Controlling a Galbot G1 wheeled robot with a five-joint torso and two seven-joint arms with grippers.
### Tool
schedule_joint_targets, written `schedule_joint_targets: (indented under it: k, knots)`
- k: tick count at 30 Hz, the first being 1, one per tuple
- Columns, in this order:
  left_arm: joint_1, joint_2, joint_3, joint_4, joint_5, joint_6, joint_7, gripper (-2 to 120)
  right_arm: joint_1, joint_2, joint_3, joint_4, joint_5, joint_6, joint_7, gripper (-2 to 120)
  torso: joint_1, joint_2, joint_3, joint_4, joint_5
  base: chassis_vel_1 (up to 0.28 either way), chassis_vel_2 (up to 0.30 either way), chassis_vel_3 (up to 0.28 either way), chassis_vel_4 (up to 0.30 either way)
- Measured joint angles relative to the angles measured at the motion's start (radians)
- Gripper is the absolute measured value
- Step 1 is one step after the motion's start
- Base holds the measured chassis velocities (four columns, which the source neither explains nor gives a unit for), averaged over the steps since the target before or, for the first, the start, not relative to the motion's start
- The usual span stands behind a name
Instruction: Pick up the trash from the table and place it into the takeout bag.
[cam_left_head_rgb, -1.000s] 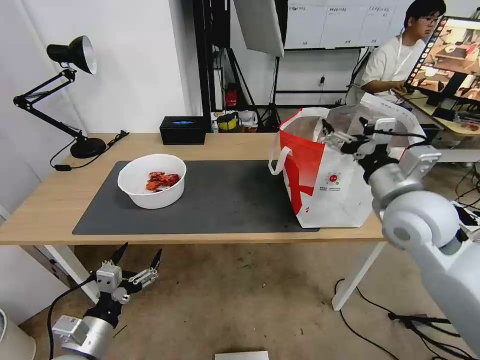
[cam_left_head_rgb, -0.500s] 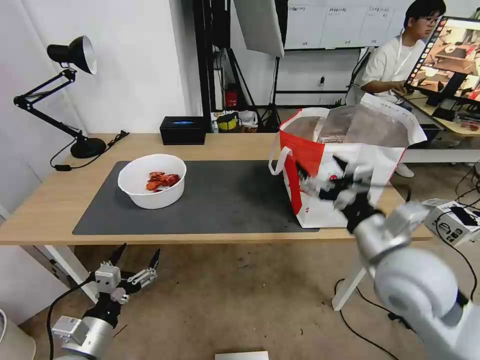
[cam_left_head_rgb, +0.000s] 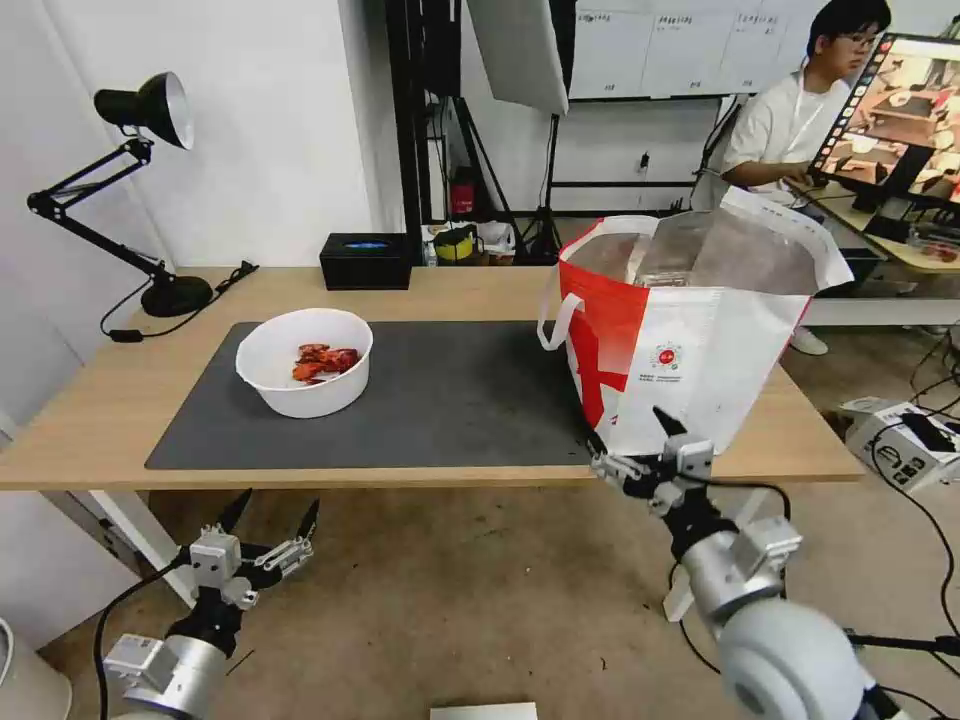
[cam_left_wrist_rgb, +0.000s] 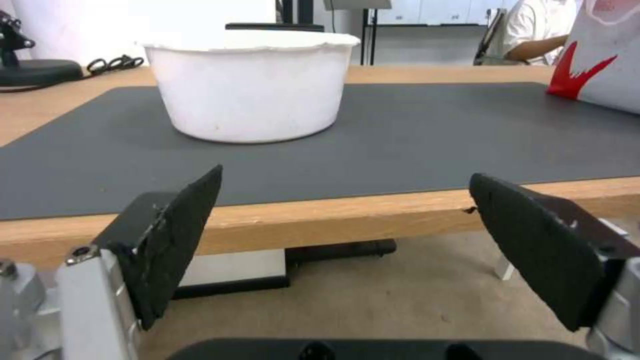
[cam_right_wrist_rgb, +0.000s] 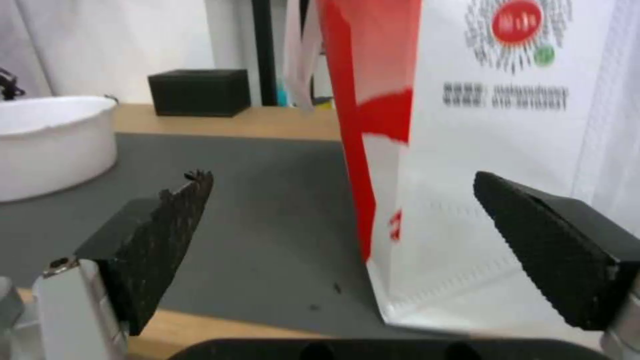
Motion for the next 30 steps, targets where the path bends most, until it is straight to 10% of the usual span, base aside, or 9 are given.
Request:
schedule_joint_targets:
  k: [30]
  knots:
    - [-0.025, 0.016, -0.01, 0.011, -0.03, 0.0, 0.003, 100, -0.035, 0.06, -0.03, -0.143, -0.06, 0.089, -0.008, 100, 0.0, 0.0, 0.0, 0.0, 0.0, 0.0, 0.0, 0.0, 0.0]
